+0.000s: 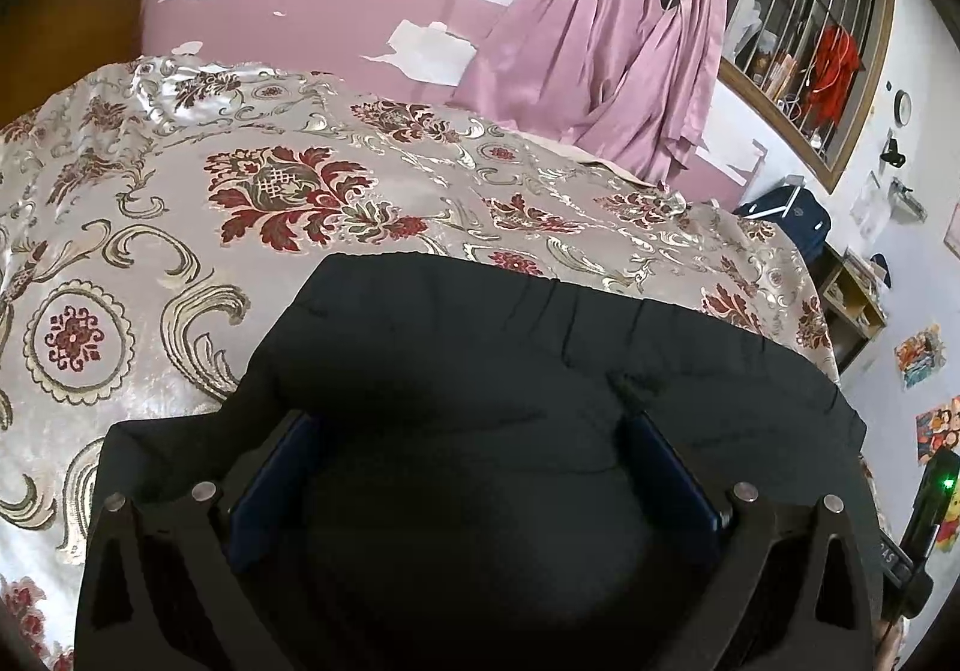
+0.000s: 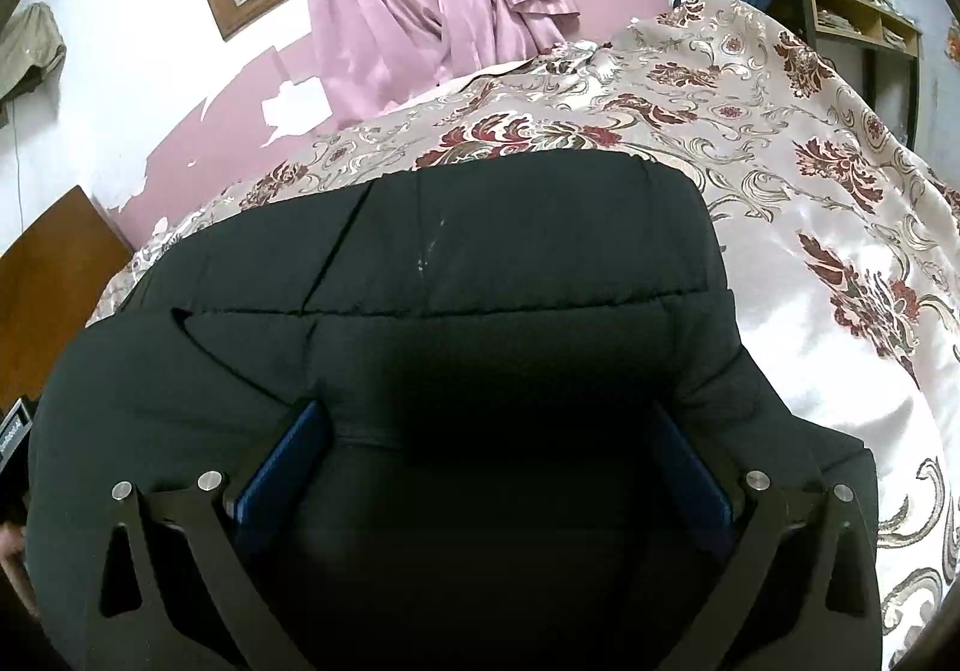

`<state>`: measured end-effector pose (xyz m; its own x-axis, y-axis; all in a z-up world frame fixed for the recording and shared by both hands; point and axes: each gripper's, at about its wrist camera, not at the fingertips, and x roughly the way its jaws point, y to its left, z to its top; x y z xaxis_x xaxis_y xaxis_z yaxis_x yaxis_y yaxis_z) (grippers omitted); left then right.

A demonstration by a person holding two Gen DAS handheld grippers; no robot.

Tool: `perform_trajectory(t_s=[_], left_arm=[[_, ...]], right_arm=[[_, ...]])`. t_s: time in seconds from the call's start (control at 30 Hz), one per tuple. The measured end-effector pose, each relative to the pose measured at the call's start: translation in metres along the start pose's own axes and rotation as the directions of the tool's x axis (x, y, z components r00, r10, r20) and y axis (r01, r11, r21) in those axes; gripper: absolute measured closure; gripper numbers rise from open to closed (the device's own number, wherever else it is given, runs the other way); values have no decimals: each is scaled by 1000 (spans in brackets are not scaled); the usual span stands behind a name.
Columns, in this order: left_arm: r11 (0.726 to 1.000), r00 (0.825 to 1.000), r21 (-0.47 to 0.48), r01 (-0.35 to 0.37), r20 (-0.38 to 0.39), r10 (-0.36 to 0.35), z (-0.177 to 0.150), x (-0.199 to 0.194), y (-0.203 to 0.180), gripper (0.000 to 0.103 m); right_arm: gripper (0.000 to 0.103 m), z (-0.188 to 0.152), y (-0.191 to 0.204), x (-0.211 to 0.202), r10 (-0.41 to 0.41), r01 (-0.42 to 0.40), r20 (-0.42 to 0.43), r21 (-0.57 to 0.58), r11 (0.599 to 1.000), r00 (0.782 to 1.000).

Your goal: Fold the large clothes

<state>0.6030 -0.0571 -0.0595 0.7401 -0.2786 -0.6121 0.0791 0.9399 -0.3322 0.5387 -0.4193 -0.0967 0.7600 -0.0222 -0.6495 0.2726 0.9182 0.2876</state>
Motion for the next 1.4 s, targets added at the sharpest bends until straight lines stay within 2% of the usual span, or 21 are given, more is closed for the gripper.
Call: perform_trajectory(t_s=[0.53,0.83,1.03,1.17,1.3,1.4], left_arm=[[1000,1000,8,-15,-2,15,-4,4,1,0],[1000,999,-2,15,37,-15,-11,-6,9,0],[1000,999,-8,13,49,-12,-14,-11,11,0],[1000,1000,-14,8,12,-8,-9,-22,12,0],[1000,1000,-18,1,6,-1,-9,-43,22,0],[999,1000,-42,-2,19,2,-7,-64,36,0]], right_arm=[[1,1,-2,-2,5,-5,6,2,1000,1000],[1,2,2,-24,4,-2,95,-20,1000,995],[1,-1,-11,-32,70,-70,127,-3,998,989],[1,-3,-18,-32,86,-89,124,16,996,988],[1,-8,-29,-48,87,-95,147,49,994,985],[1,-18,-43,-78,7,-31,227,102,994,974]])
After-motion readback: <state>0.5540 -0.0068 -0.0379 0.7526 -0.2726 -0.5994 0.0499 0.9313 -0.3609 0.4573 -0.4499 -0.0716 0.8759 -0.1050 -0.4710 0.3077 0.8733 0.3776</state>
